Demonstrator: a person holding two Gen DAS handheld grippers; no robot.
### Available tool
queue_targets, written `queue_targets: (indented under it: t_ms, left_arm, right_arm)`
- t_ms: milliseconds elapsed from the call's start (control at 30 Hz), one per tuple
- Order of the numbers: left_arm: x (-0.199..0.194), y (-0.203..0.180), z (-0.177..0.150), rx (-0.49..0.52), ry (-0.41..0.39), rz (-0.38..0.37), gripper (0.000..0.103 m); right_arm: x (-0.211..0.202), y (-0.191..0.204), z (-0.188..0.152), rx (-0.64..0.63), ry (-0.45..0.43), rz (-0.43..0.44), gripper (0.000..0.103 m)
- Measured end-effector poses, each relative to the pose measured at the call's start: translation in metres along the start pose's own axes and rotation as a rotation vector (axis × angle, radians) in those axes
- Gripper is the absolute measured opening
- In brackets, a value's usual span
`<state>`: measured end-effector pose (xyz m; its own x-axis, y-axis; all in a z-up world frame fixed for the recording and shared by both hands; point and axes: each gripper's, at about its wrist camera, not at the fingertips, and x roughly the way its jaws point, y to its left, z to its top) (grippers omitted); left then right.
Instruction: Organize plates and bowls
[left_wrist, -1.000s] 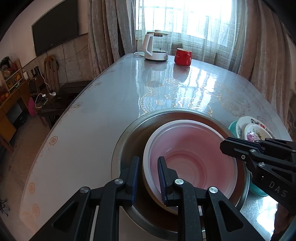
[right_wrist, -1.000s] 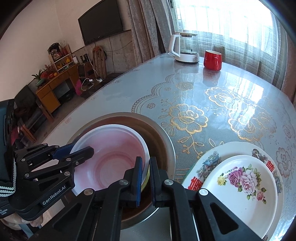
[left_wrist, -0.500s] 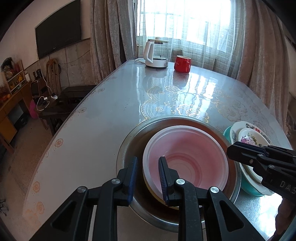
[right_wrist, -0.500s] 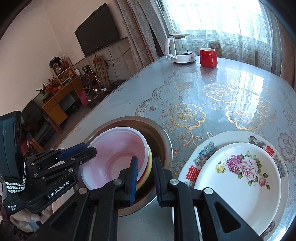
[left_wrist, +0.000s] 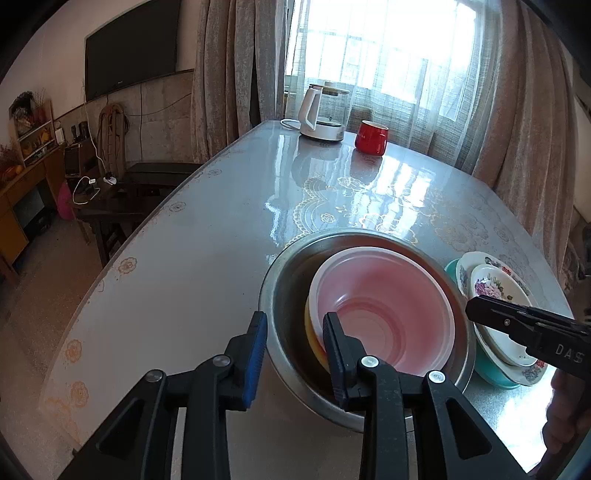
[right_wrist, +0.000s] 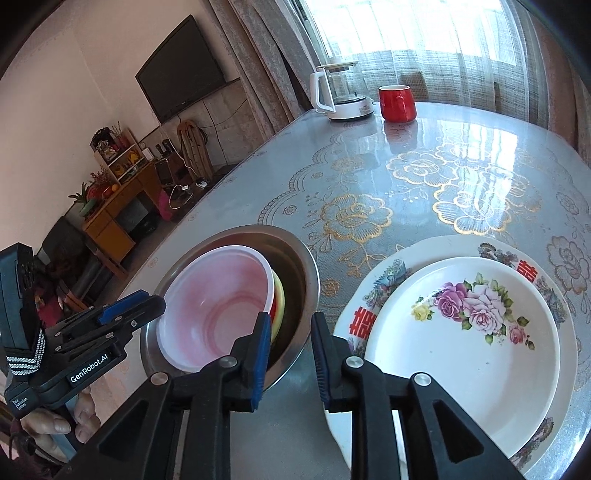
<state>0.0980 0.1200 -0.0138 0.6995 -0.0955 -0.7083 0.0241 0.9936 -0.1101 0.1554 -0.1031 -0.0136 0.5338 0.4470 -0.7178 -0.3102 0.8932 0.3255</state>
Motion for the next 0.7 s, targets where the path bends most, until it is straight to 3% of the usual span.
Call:
queue_targets:
  t_ms: [300, 700]
  left_arm:
    - [-0.018, 0.028, -0.002, -0.135, -0.025, -0.079, 0.035]
    - [-0.020, 0.043, -0.032, -0.174, 0.001, -0.201, 0.030]
  right_arm:
    - [-0.012, -0.015, -0.004, 0.086, -0.017, 0.103, 0.031]
    - [-0.012, 0.005, -0.018, -0.027, 0.018, 0.158, 0.031]
